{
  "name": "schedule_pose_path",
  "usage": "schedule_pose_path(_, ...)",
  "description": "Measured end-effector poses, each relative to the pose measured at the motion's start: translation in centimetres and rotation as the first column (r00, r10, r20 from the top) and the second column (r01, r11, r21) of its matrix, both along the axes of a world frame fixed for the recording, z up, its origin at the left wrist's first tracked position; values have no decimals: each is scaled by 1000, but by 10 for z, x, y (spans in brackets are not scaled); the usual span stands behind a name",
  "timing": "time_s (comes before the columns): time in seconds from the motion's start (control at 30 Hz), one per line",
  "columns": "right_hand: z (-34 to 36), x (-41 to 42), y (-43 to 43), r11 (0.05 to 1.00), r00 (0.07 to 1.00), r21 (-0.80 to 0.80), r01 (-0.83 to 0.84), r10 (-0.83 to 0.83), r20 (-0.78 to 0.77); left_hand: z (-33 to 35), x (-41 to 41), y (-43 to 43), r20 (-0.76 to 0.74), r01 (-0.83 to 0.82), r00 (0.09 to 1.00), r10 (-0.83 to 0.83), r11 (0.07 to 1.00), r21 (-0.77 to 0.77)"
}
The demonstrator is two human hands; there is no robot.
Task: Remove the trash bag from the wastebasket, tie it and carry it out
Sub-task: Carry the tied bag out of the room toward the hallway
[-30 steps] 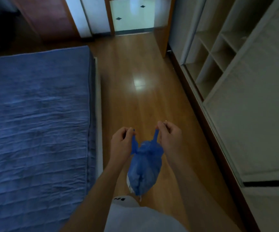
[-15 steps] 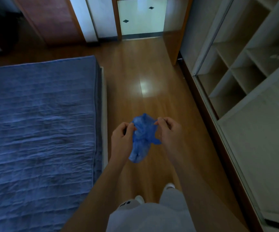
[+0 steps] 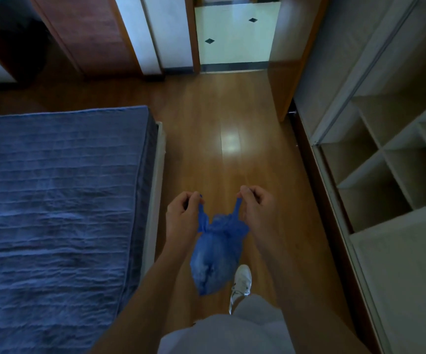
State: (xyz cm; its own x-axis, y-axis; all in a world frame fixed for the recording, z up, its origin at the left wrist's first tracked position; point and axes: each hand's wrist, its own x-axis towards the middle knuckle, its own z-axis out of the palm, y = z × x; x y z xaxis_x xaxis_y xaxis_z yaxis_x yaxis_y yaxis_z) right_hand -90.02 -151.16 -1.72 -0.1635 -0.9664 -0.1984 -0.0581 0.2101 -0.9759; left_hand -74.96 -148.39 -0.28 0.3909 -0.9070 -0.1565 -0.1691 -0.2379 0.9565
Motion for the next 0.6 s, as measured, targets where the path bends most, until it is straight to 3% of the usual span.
schedule_pose_path(0.2, 16, -16, -109, 999, 999, 11, -52, 52, 17, 14, -21, -104, 45, -77, 996, 77, 997, -8)
schedule_pose_path(0.5, 16, -8, -210, 994, 993, 2, -106, 106, 50, 16, -16, -194, 68, -157, 985, 160, 987, -46)
schedule_pose_path(0.6, 11, 2, -240, 992, 992, 19, -128, 129, -8, 11, -5, -224, 59, -185, 981, 187, 982, -36)
